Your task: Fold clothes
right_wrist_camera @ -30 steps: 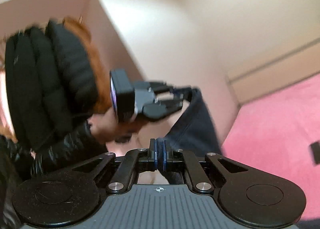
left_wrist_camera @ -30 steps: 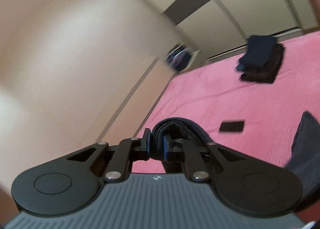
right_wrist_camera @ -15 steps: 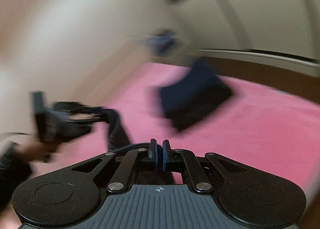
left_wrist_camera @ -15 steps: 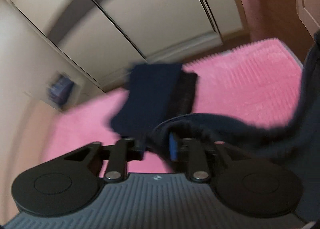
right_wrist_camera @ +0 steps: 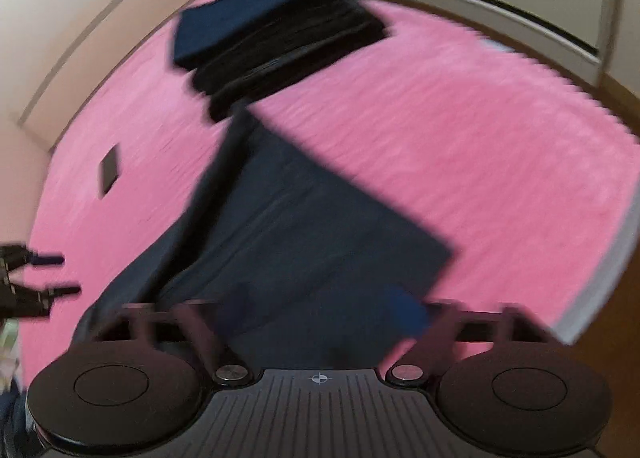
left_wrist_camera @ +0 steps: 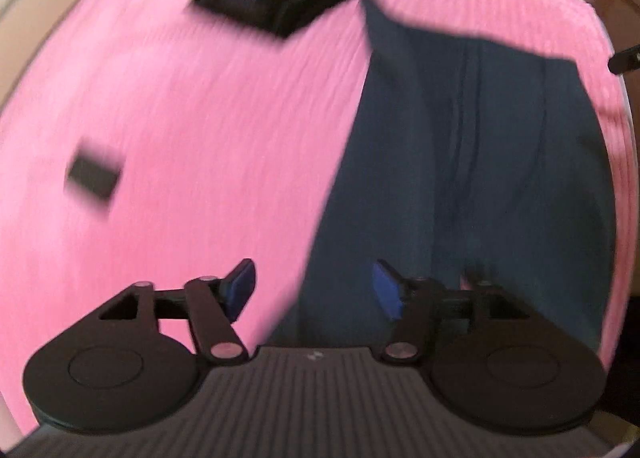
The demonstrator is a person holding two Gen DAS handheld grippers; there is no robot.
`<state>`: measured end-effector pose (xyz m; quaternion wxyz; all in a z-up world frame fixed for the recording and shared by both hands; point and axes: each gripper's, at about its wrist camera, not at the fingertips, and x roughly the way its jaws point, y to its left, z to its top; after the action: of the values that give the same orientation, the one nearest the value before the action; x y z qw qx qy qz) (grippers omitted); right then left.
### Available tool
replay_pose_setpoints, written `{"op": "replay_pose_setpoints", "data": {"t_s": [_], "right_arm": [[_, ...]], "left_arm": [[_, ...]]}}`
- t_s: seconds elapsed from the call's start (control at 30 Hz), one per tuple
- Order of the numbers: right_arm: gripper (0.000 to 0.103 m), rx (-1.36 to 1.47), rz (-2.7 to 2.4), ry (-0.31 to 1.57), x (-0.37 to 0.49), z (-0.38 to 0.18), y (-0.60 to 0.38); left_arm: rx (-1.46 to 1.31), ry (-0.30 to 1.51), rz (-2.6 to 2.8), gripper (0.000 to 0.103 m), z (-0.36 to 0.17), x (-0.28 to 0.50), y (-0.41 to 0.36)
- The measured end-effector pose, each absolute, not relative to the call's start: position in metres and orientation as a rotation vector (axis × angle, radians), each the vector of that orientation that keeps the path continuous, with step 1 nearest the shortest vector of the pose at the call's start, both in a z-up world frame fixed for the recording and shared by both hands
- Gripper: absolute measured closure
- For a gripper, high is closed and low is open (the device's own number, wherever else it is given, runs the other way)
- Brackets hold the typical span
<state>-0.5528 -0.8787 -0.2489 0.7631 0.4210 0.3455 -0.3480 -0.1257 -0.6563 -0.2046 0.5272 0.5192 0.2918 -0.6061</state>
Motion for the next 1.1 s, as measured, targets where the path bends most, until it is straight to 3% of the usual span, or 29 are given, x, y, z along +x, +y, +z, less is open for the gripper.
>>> {"op": "replay_pose_setpoints", "data": {"t_s": [0.2, 0.37, 0.47, 0.6, 0.63, 0.9, 0.97, 1.1], "right_arm": [[0.02, 0.747, -0.513, 0.883, -0.457, -0.248, -0.824], [0.02, 0.629, -0.366, 0.985, -0.383, -0.264, -0.802], [0.02, 0.608, -0.334, 1.049, -0.346, -0.285, -0.798], [0.02, 0.69, -0.35, 1.11, -0.313, -0.312, -0.808], [0.02, 0.72, -0.362, 1.104, -0.31, -0.315, -0.811], [0.02, 0.92, -0.424, 0.925, -0.306, -0.305, -0.821], [0.02, 0.928, -0.404, 0.921, -0.302, -0.302, -0.819], [0.021, 0.927, -0.405, 0.957, -0.29, -0.304, -0.818]], "left_arm": [[1.244, 0.808, -1.34, 0.037, -0.231, -0.094, -0.529], [1.384, 0.702, -1.265, 0.037, -0.267, -0.08, -0.451], [1.419, 0.67, -1.228, 0.039, -0.297, -0.062, -0.436], [1.42, 0.633, -1.304, 0.05, -0.305, -0.052, -0.423], [1.416, 0.627, -1.32, 0.054, -0.301, -0.051, -0.421], [1.401, 0.645, -1.288, 0.057, -0.296, -0.046, -0.401], [1.418, 0.635, -1.306, 0.063, -0.297, -0.046, -0.402], [1.5, 0.54, -1.351, 0.065, -0.298, -0.055, -0.394]]}}
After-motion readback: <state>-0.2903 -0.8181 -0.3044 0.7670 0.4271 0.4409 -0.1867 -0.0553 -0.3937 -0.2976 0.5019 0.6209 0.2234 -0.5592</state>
